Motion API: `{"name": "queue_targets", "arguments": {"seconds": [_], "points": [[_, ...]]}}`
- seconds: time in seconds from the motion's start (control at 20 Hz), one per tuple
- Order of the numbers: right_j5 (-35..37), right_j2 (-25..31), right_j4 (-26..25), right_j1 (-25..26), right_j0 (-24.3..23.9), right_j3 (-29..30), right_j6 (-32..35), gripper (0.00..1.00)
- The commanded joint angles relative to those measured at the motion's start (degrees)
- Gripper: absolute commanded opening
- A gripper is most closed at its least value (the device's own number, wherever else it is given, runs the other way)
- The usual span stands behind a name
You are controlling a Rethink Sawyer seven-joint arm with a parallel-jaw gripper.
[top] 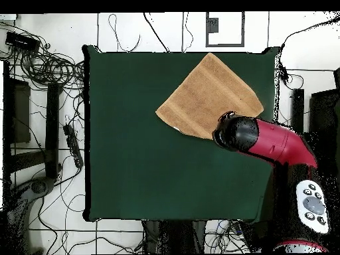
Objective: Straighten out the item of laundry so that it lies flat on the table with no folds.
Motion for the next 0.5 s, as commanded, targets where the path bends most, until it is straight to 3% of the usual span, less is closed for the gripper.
{"name": "queue_targets", "arguments": {"seconds": [0.05,0.5], "points": [[1.1,2.6,2.3,-0.3,0.5,11.3,6.0,1.00],[-1.4,1.5,-0.2,-14.2,-5.6,26.7,-0.6,1.00]]}}
